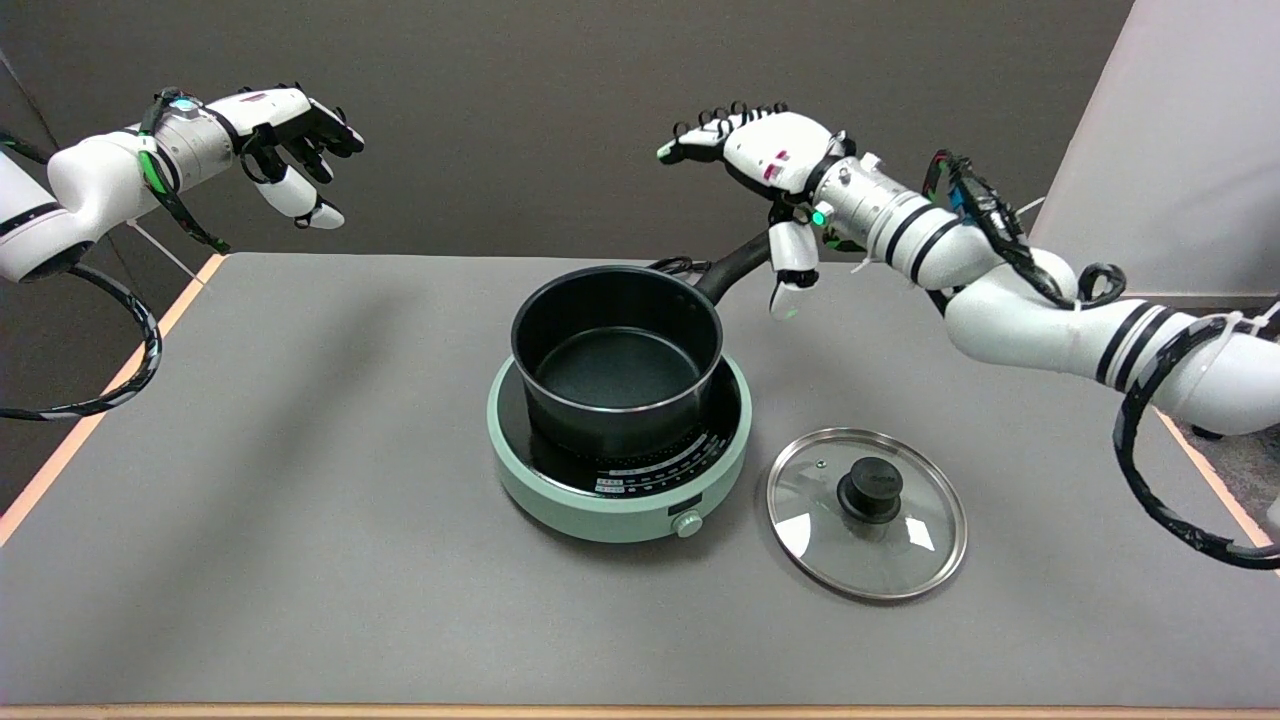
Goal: Pick up the pot.
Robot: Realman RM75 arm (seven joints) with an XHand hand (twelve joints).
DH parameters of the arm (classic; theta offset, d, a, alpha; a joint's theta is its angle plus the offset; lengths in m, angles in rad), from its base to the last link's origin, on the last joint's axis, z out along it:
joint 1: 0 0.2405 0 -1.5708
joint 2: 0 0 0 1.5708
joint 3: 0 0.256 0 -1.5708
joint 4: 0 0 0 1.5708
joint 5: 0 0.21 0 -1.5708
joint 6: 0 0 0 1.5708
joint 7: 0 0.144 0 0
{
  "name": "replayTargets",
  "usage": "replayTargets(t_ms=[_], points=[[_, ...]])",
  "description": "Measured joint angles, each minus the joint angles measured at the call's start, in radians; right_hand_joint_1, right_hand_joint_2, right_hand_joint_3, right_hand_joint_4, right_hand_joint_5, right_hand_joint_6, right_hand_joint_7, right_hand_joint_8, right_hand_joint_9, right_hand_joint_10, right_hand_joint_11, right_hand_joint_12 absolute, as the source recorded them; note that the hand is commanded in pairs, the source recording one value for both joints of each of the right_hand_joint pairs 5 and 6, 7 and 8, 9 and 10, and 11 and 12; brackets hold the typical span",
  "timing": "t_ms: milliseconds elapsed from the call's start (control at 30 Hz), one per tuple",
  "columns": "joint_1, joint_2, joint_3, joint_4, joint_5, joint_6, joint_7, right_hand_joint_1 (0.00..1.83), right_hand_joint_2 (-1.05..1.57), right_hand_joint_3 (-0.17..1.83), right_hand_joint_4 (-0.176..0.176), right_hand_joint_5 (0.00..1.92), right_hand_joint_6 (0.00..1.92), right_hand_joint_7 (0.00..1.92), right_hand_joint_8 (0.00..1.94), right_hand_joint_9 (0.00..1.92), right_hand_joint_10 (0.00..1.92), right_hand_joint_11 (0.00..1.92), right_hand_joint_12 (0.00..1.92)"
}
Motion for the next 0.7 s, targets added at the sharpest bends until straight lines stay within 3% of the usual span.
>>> replayTargets(t_ms=[300, 700], points=[[-0.020, -0.039, -0.002, -0.043, -0.063, 0.029, -0.001, 1.33, -0.75, 0.82, 0.172, 0.39, 0.39, 0.39, 0.39, 0.39, 0.39, 0.39, 0.39], [-0.032, -0.079, -0.003, -0.086, -0.101, 0.040, -0.002, 1.28, -0.72, 0.79, 0.176, 0.42, 0.42, 0.42, 0.42, 0.42, 0.42, 0.42, 0.42]])
